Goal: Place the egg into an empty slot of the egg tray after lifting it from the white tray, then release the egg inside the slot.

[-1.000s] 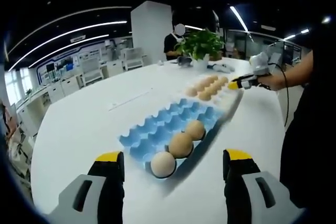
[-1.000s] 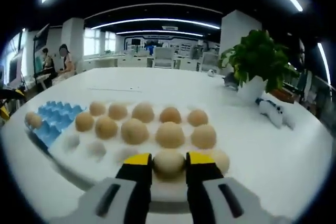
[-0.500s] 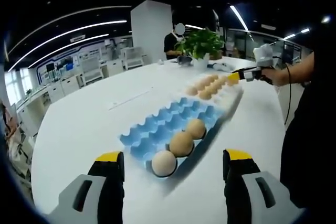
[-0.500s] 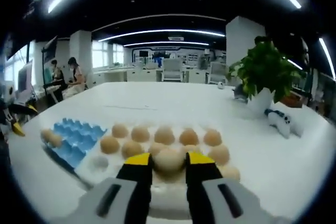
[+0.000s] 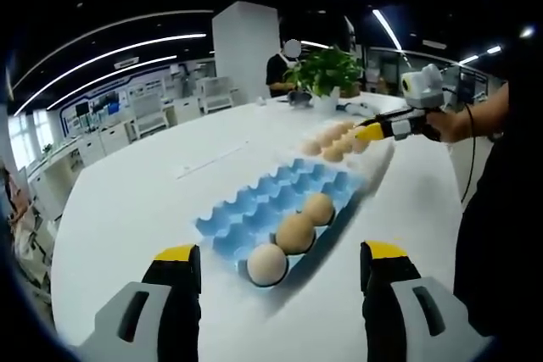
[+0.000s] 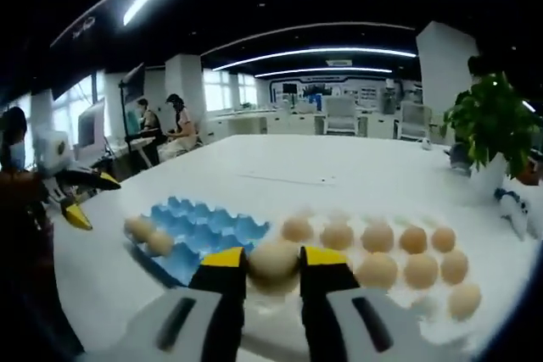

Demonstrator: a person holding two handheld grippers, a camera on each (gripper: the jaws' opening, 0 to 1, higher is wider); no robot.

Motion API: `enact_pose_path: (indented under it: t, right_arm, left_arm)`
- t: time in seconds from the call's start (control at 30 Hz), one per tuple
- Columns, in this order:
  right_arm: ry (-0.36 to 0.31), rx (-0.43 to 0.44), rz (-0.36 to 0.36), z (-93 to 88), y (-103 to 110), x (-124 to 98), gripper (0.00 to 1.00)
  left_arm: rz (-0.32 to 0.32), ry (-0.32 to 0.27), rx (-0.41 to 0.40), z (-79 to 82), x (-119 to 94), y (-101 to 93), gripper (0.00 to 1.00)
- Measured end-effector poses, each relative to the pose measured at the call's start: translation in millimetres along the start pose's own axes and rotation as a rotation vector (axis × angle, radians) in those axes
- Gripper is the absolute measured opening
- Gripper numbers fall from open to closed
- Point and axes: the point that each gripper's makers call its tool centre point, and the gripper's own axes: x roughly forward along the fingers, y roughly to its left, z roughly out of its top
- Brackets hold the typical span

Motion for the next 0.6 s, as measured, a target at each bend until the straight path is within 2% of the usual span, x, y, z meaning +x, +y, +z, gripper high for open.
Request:
enact_pose_path:
  t: [0.07, 0.2, 0.6]
  right_arm:
    - [-0.003, 0.014, 0.039, 0.5, 12, 6, 0.23]
    - [0.008, -0.027, 0.117, 0.3, 37, 19, 0.24]
    - [0.021, -0.046, 0.242, -6.6, 79, 43, 0.24]
  left_arm:
    - [0.004, -0.001, -0.005, -0.3, -1, 0.8, 0.76]
    - [0.006, -0.001, -0.005, -0.9, -2, 1.0, 0.76]
    - [0.010, 0.000, -0.006, -1.5, -1, 1.8, 0.76]
